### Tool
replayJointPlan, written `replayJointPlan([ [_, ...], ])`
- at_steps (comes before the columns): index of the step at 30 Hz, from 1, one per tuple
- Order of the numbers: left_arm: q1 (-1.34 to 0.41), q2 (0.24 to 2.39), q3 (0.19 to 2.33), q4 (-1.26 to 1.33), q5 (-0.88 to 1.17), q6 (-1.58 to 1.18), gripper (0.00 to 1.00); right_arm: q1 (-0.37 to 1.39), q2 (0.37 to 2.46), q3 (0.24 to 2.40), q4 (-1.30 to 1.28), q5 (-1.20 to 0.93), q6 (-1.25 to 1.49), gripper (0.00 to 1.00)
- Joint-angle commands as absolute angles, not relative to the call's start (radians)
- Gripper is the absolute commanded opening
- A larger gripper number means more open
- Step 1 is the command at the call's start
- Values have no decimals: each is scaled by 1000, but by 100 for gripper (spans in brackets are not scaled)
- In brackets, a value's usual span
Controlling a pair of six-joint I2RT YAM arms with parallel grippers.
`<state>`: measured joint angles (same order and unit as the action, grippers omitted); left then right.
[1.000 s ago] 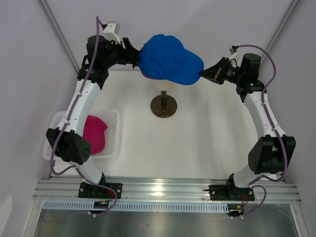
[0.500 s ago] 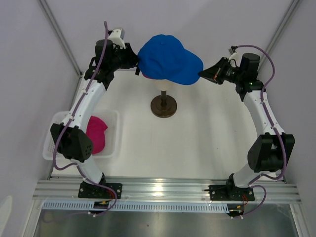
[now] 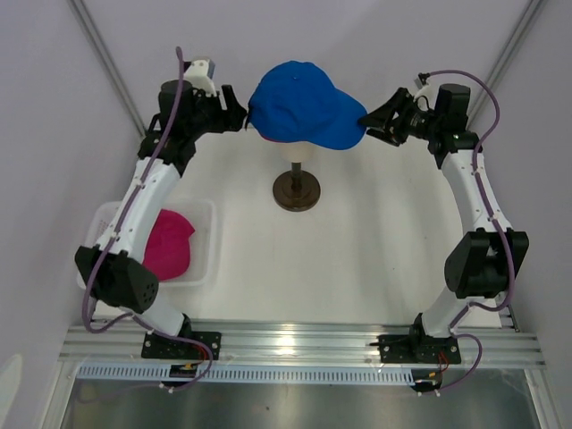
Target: Stack the hats
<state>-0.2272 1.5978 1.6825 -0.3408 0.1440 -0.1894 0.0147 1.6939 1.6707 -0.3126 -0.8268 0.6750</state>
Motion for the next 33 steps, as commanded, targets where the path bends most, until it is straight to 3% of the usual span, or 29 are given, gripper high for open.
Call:
replayJointPlan([
  [1,-181,1450,1695,-333,92,-204,80,-23,1710,1790,-426,-805,609,71],
  [4,-100,1370,1680,-409,65,-238,87,-37,1710,1900,-547,-785,526,80],
  [8,1,1244,1539,-517,-58,-248,96,-55,1636,1931,-659,-721,396,83],
  [12,223,1089,1315,-597,-80,-357,98,-23,1460,1691,-608,-762,302,84],
  [13,259,1060,1243,-604,-57,-392,98,-8,1416,1549,-563,-753,287,84],
  [18,377,956,1063,-638,-152,-397,96,209,1200,1223,-456,-641,291,85],
  [23,383,995,913,-565,-99,-359,93,373,1045,979,-224,-618,435,87],
  [33,380,1258,828,-358,-49,-526,75,477,1112,960,-89,-569,482,88],
])
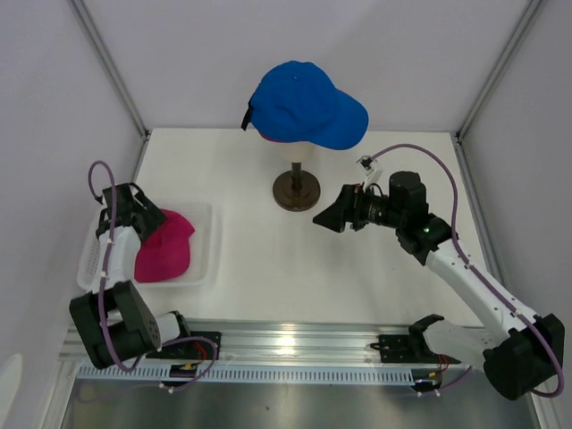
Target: Stack the hats
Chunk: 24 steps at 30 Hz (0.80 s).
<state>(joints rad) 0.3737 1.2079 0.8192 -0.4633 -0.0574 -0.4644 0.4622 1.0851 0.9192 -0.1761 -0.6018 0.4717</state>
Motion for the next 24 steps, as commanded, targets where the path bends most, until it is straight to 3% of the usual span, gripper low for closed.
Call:
replayJointPlan([
  [1,379,1278,834,-350,-43,-525,73,479,1121,974,-90,-568,479,88],
  [6,348,1382,859,-301,-12,-485,72,480,1169,991,-77,-558,469,88],
  [12,270,1480,914,-313,-135,-381,69,482,1233,1037,-61,-574,480,88],
  [13,265,1489,914,-313,-144,-367,57,483,1244,1042,-58,-574,482,88],
  [15,264,1499,913,-313,-140,-368,43,483,1250,1052,-60,-578,482,88],
  [19,264,1467,904,-316,-110,-368,1,482,1261,1068,-69,-578,480,88],
  [24,264,1343,904,-347,-65,-312,1,488,1276,1083,-52,-603,505,88],
])
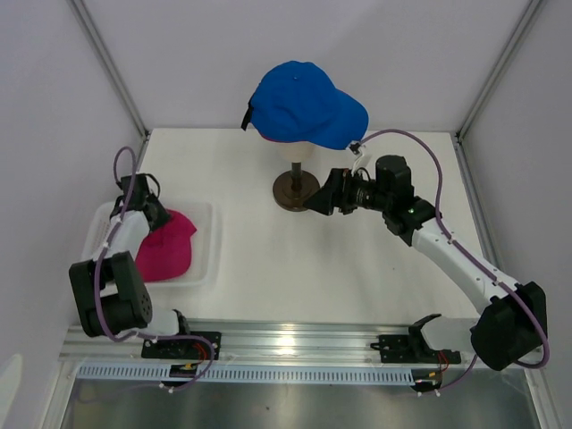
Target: Stack the hats
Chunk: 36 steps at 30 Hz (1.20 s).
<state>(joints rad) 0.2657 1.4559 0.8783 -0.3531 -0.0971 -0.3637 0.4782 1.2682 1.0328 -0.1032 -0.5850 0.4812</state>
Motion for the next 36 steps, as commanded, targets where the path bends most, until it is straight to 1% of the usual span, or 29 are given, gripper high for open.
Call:
replayJointPlan([
  [1,264,1310,900,-351,-52,-299,1,489,1276,1086,-45,-607,509,88],
  [5,265,1117,882,-354,-17,-252,1,517,1281,1094,-28,-601,514,88],
  [6,265,1092,876,-360,-14,-238,1,531,1284,1097,-26,-598,514,88],
  [12,265,980,942,-477,149,-186,1,569,1298,1124,-12,-595,522,88],
  [14,265,980,940,-498,105,-169,2,584,1316,1135,-11,-591,520,89],
  [15,265,988,936,-503,74,-164,9,589,1322,1143,-12,-592,523,89],
  [16,265,1015,925,-508,49,-167,46,600,1328,1144,-12,-592,522,89],
  [17,265,1031,908,-499,41,-173,75,604,1338,1147,-12,-594,523,89],
  [18,265,1052,891,-488,38,-189,96,609,1341,1152,-11,-595,519,90],
  [19,267,1108,885,-476,34,-205,99,615,1342,1155,-12,-597,517,90],
  [20,270,1146,881,-460,38,-219,99,617,1344,1155,-14,-597,514,91],
  [23,267,1248,874,-424,141,-225,99,617,1341,1164,-57,-586,491,92],
  [24,265,1259,856,-407,179,-215,97,617,1341,1169,-67,-578,477,92],
  [26,259,1272,835,-365,172,-189,96,617,1333,1172,-78,-555,466,93],
  [29,261,1331,842,-367,120,-138,90,612,1335,1172,-77,-545,463,93],
  [30,259,1356,850,-371,109,-124,83,614,1339,1173,-74,-545,463,93],
  [32,261,1409,867,-379,98,-115,77,614,1344,1177,-77,-546,463,94],
  [33,259,1458,891,-388,98,-110,65,612,1350,1178,-77,-548,462,94],
  [34,259,1477,899,-397,98,-110,59,611,1354,1187,-86,-549,460,93],
  [35,258,1497,907,-403,95,-110,42,611,1358,1192,-93,-551,457,94],
  [36,256,1494,911,-402,75,-110,32,609,1361,1198,-97,-551,453,94],
])
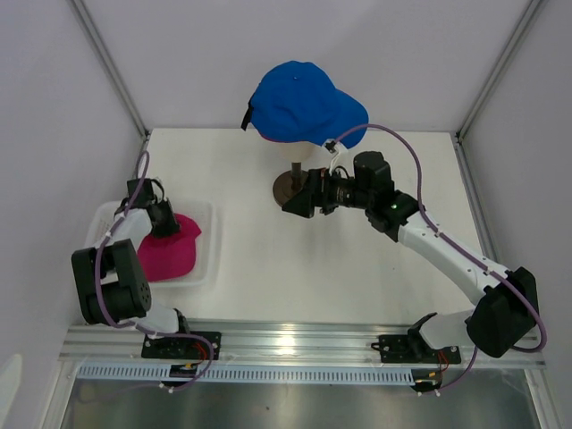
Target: Stack the hats
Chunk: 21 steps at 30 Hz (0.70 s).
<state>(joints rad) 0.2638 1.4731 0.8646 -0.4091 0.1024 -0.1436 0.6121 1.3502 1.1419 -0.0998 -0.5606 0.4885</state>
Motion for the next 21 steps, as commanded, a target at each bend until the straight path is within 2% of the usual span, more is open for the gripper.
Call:
replayJointPlan([
  [1,258,1485,907,-399,60,-109,23,609,1361,1203,-101,-551,449,94],
  [2,258,1458,905,-396,42,-104,3,609,1361,1203,-100,-546,449,94],
  [3,258,1439,894,-390,23,-100,1,609,1359,1203,-98,-546,446,94],
  [8,258,1290,922,-431,21,-92,1,609,1365,1210,-61,-574,466,94],
  [14,227,981,1003,-569,112,-138,1,635,1440,1246,95,-667,572,95],
  [17,225,842,1025,-562,135,-244,1,687,1491,1269,158,-667,587,95],
  [21,219,736,1043,-519,129,-533,1,739,1548,1295,267,-660,613,96],
])
